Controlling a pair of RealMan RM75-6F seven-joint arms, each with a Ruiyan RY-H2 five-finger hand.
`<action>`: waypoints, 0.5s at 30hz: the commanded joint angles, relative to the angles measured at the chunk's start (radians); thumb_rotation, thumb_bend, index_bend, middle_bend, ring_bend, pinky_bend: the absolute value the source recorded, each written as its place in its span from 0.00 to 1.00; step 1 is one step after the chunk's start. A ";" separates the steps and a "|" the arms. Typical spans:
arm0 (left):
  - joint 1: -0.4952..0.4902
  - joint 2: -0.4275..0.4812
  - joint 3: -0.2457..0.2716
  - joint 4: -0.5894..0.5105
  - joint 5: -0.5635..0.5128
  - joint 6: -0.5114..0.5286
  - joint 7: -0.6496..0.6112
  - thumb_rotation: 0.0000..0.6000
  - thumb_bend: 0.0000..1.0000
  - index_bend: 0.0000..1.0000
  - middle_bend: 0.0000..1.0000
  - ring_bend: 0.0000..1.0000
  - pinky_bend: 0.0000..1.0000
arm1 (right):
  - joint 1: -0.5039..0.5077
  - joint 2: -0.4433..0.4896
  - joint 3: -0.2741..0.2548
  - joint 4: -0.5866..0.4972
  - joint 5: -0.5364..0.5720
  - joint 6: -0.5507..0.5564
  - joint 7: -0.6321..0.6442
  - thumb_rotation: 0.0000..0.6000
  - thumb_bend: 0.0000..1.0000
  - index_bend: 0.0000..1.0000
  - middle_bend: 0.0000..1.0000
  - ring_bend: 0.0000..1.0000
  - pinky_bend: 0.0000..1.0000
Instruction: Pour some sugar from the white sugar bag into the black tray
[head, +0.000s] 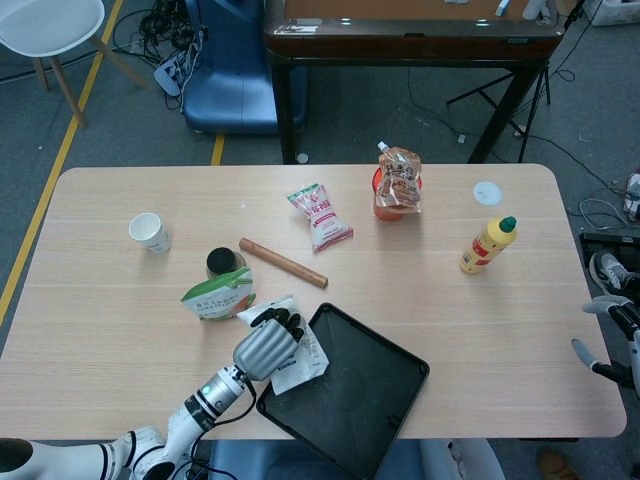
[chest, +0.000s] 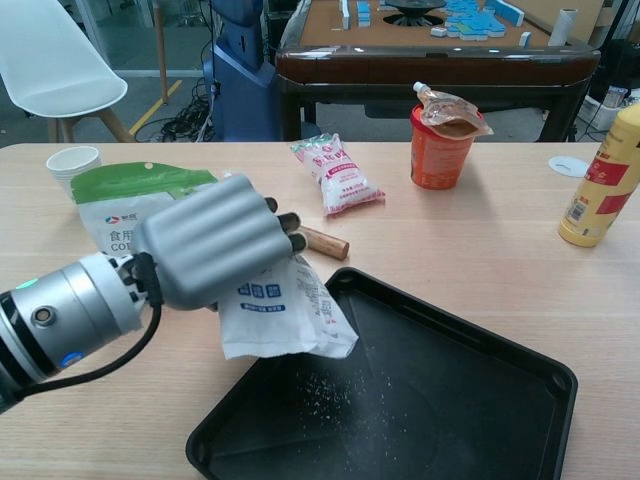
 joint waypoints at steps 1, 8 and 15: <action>0.005 0.002 -0.036 -0.015 -0.069 0.011 -0.105 1.00 0.22 0.43 0.66 0.63 0.72 | 0.000 0.000 0.000 -0.001 0.001 0.000 -0.001 1.00 0.23 0.40 0.37 0.22 0.24; 0.018 0.050 -0.084 -0.091 -0.215 -0.024 -0.280 1.00 0.22 0.43 0.66 0.63 0.72 | 0.005 -0.005 0.001 0.003 0.005 -0.010 0.001 1.00 0.23 0.40 0.37 0.22 0.24; 0.038 0.083 -0.108 -0.127 -0.309 -0.020 -0.421 1.00 0.22 0.43 0.66 0.63 0.72 | 0.015 -0.009 0.004 0.006 0.006 -0.024 -0.001 1.00 0.23 0.40 0.37 0.22 0.24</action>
